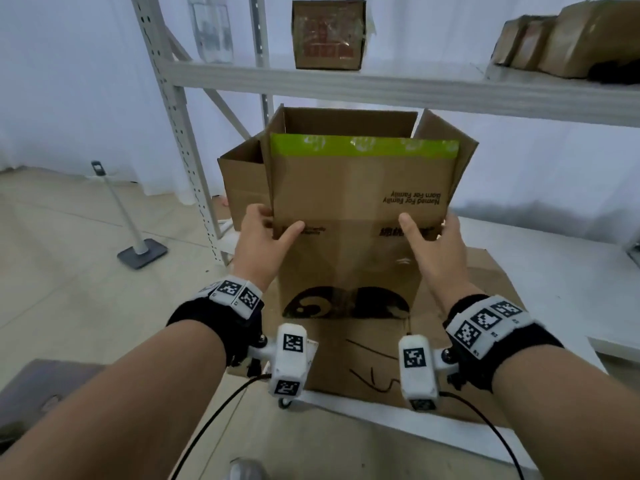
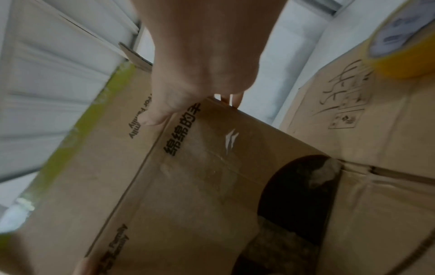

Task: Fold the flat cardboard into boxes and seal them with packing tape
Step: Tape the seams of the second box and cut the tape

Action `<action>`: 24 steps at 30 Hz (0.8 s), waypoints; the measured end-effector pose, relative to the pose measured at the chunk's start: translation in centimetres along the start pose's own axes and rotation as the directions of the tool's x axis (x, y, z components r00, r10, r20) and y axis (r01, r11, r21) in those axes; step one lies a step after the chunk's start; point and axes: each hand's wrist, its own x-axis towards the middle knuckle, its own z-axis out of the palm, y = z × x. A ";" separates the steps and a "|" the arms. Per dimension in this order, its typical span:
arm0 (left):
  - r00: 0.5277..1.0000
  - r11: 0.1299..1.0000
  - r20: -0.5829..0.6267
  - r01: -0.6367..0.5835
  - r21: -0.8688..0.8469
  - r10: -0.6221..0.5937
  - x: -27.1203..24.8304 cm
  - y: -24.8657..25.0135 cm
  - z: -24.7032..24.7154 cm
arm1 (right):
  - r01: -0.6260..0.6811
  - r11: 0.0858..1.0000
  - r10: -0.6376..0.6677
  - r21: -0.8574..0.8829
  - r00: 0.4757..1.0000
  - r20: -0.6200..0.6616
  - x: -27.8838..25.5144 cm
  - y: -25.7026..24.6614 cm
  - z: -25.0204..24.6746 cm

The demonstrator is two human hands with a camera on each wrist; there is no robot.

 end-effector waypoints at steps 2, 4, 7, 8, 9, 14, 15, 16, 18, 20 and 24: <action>1.000 1.000 -0.001 0.005 0.017 -0.005 -1.5 -0.1 -0.5 | -0.004 0.999 0.003 -0.037 1.000 -0.021 -0.5 0.7 0.1; 0.997 0.995 0.054 0.043 0.091 -0.048 -2.5 -1.7 -0.8 | -0.031 0.990 0.025 -0.140 0.999 -0.045 -1.2 1.6 0.6; 0.972 0.931 0.121 0.153 0.333 -0.203 -3.6 -5.3 -0.7 | -0.178 0.941 0.161 -0.289 0.984 -0.082 -3.4 3.3 2.4; 0.950 0.882 0.129 0.205 0.424 -0.283 -4.1 -6.6 -0.5 | -0.245 0.916 0.233 -0.319 0.970 -0.074 -4.4 4.1 3.2; 0.919 0.822 0.125 0.266 0.504 -0.374 -4.6 -7.7 -0.4 | -0.307 0.891 0.308 -0.335 0.950 -0.050 -5.5 4.6 4.0; 0.801 0.719 0.229 0.321 0.616 -0.553 -6.0 -11.1 1.0 | -0.372 0.818 0.435 -0.438 0.899 0.049 -8.0 6.4 7.6; 0.795 0.720 0.255 0.298 0.627 -0.551 -6.0 -11.5 1.2 | -0.355 0.824 0.420 -0.442 0.906 0.055 -8.1 6.4 7.9; 0.793 0.710 0.259 0.283 0.644 -0.551 -6.0 -11.8 1.3 | -0.350 0.826 0.413 -0.442 0.909 0.051 -8.1 6.6 8.2; 0.776 0.678 0.254 0.281 0.679 -0.577 -5.9 -12.2 1.1 | -0.352 0.835 0.401 -0.424 0.915 0.032 -8.1 6.9 8.1; 0.754 0.678 0.278 0.286 0.677 -0.596 -6.1 -12.2 0.8 | -0.357 0.847 0.394 -0.393 0.919 0.015 -8.0 7.0 7.8; 0.721 0.645 0.265 0.316 0.696 -0.640 -8.3 -11.3 0.2 | -0.367 0.857 0.379 -0.362 0.924 -0.039 -8.5 6.5 6.6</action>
